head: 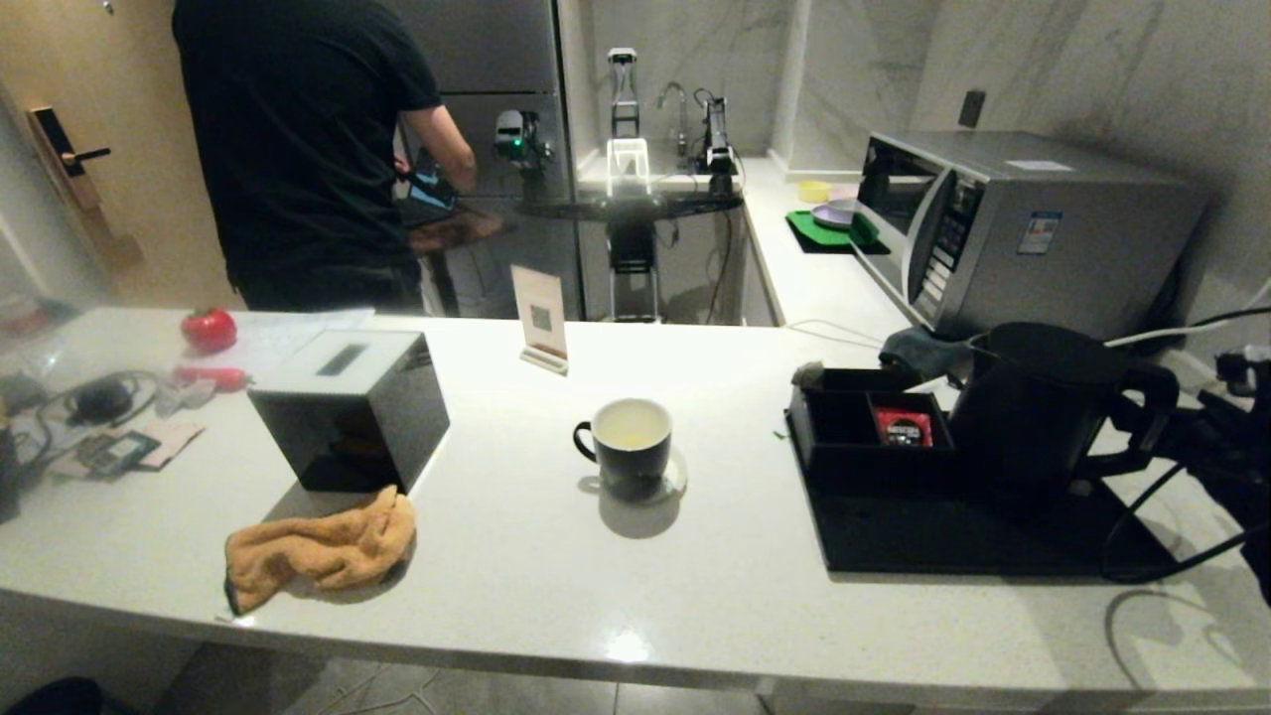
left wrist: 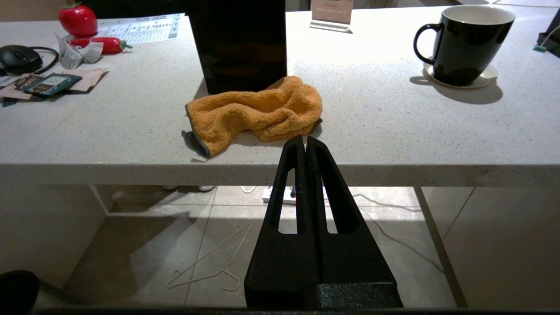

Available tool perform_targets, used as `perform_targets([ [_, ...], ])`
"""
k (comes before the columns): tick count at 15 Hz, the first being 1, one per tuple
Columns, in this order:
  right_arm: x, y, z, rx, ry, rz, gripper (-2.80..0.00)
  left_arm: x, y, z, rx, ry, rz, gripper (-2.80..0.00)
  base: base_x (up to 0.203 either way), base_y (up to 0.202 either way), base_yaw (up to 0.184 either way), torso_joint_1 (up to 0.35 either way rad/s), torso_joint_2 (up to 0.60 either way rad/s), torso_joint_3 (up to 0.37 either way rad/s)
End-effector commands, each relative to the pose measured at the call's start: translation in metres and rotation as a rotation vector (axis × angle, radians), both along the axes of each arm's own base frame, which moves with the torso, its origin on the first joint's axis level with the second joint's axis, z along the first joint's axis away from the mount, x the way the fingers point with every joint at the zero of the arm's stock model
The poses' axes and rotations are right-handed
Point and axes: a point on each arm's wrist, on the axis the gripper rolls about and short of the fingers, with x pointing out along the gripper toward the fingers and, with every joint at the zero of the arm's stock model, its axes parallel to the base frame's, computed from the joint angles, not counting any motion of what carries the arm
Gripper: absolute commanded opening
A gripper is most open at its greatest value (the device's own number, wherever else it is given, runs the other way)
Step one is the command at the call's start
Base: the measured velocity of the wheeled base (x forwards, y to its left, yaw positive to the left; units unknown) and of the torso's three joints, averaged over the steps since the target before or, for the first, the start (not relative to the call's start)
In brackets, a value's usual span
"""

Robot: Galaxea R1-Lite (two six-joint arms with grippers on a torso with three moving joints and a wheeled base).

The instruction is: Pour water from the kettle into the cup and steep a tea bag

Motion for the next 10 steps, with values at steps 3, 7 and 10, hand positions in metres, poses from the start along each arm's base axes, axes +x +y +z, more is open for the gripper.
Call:
perform_targets([
  [3,-0.0003,0.0,0.0019,-0.009,-0.011,-0.001,0.0,0.0,0.0,0.0,0.0,-0.001,-0.001,-2.8,0.0,0.0,0.0,0.0,0.0,0.0],
  [7,0.0004,-0.0003,0.0027,-0.01,-0.015,-0.001,-1.34,0.0,0.0,0.0001,0.0,-0.001,0.0,-2.8,0.0,0.0,0.0,0.0,0.0,0.0],
  [10,0.0005,-0.0003,0.0037,-0.011,-0.02,0.001,-2.8,0.0,0.0,-0.0001,0.0,0.0,0.0,-2.8,0.0,0.0,0.0,0.0,0.0,0.0],
])
